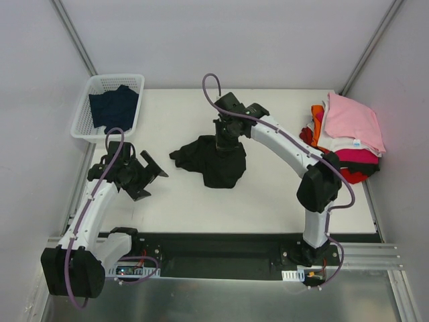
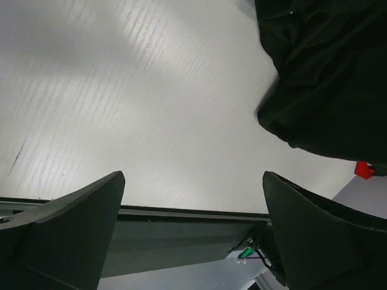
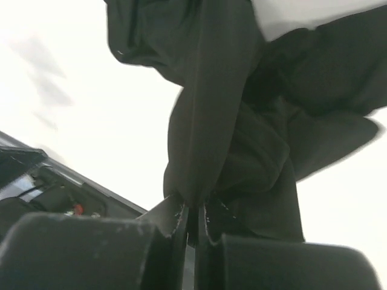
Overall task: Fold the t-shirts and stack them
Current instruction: Move the tshirt to the center of the board
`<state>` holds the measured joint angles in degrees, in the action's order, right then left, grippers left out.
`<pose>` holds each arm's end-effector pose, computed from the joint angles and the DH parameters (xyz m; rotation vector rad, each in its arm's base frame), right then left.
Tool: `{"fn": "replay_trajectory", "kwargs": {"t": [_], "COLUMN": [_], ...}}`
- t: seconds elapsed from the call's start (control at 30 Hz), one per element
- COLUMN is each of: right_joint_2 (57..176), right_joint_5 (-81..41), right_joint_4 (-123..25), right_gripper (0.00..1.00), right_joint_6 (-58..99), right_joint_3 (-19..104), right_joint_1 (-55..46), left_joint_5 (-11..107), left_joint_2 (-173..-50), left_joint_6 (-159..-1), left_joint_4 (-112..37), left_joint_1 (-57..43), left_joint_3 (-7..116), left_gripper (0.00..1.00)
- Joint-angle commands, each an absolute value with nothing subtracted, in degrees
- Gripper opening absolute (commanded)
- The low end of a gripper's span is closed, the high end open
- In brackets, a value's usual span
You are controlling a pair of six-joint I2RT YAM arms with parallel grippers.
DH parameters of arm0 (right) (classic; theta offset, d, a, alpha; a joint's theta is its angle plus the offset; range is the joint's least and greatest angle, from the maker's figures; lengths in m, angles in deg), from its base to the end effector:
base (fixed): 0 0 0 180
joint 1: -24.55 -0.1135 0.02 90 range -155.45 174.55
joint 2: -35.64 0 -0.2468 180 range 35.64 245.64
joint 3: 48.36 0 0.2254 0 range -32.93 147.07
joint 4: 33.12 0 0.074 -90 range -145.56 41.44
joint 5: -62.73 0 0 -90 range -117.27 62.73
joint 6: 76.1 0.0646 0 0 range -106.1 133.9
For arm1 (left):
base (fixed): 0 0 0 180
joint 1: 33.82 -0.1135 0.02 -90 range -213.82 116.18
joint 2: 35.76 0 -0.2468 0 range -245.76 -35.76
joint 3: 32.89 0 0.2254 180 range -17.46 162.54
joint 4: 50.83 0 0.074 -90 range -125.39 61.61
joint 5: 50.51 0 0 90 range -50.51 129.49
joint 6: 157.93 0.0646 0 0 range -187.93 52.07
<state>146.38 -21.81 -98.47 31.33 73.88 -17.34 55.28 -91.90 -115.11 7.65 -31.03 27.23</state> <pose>0.3010 0.2782 0.2776 -0.5879 2.5222 0.5255 0.1853 -0.0266 0.2232 -0.8791 2.4615 -0.6813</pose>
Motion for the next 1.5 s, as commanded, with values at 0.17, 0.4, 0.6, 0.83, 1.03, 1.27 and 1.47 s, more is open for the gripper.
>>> {"fn": "replay_trajectory", "kwargs": {"t": [0.17, 0.4, 0.6, 0.83, 1.03, 1.27, 1.47], "right_joint_2": [126.0, 120.5, 124.7, 125.3, 117.5, 102.4, 90.9], "right_joint_5": [-37.5, -38.0, -37.5, -35.9, -35.8, -45.7, -54.5], "right_joint_4": [-96.2, -92.8, -98.1, -99.9, -98.1, -96.5, -95.3], "right_gripper": [0.01, 0.01, 0.01, 0.01, 0.01, 0.01, 0.01], "right_joint_6": [28.1, 24.7, 23.0, 22.1, 22.3, 22.4, 23.0], "right_joint_3": [69.4, 68.0, 69.3, 71.3, 65.9, 59.9, 52.3], "right_joint_1": [-17.6, -14.9, -16.5, -14.0, -12.8, -13.1, -13.0], "left_joint_5": [56.6, 56.9, 57.8, 58.0, 58.4, 58.7, 58.8], "left_joint_2": [-91.6, -89.7, -90.4, -88.3, -89.6, -91.4, -93.3], "left_joint_6": [-113.8, -112.5, -112.8, -112.5, -111.6, -110.8, -109.5], "left_joint_4": [3.4, 1.2, 0.2, 0.2, -0.1, -0.9, -1.0], "left_joint_1": [-31.0, -31.0, -30.4, -30.3, -30.3, -29.9, -29.6], "left_joint_3": [25.0, 24.5, 25.9, 23.3, 24.1, 24.9, 26.3], "left_gripper": [0.99, 0.99, 0.99, 0.99, 0.99, 0.99, 0.99]}}
